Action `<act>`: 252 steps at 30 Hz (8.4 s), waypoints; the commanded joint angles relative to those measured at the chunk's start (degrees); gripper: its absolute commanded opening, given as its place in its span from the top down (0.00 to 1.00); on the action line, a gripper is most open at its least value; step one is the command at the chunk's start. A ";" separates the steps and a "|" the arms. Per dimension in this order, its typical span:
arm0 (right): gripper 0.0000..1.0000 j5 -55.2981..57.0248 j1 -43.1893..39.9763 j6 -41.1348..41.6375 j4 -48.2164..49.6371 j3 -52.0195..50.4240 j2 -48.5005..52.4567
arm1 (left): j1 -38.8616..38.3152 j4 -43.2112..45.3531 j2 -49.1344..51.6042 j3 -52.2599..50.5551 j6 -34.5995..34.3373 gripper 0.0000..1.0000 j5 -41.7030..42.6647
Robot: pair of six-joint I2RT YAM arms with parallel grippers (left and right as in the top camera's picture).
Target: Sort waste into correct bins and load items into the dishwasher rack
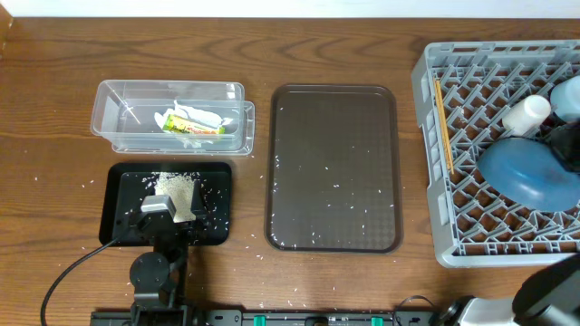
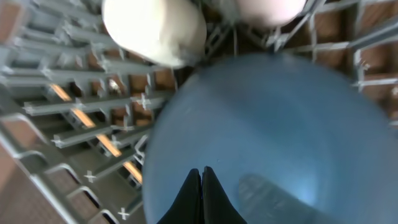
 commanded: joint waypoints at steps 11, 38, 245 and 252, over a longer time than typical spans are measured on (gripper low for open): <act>0.99 11.58 2.43 2.27 -13.70 0.28 0.20 | 0.28 -1.97 -0.39 -1.22 0.33 0.11 -0.90; 0.09 -18.49 2.58 -6.34 -8.41 2.38 -32.11 | 0.28 -1.97 -0.39 -1.22 0.33 0.11 -0.90; 0.01 15.28 36.26 -6.38 50.10 -78.93 -92.65 | 0.28 -1.97 -0.39 -1.22 0.33 0.11 -0.90; 0.01 15.28 36.26 -6.38 50.10 -78.93 -92.65 | 0.28 -1.97 -0.39 -1.22 0.33 0.11 -0.90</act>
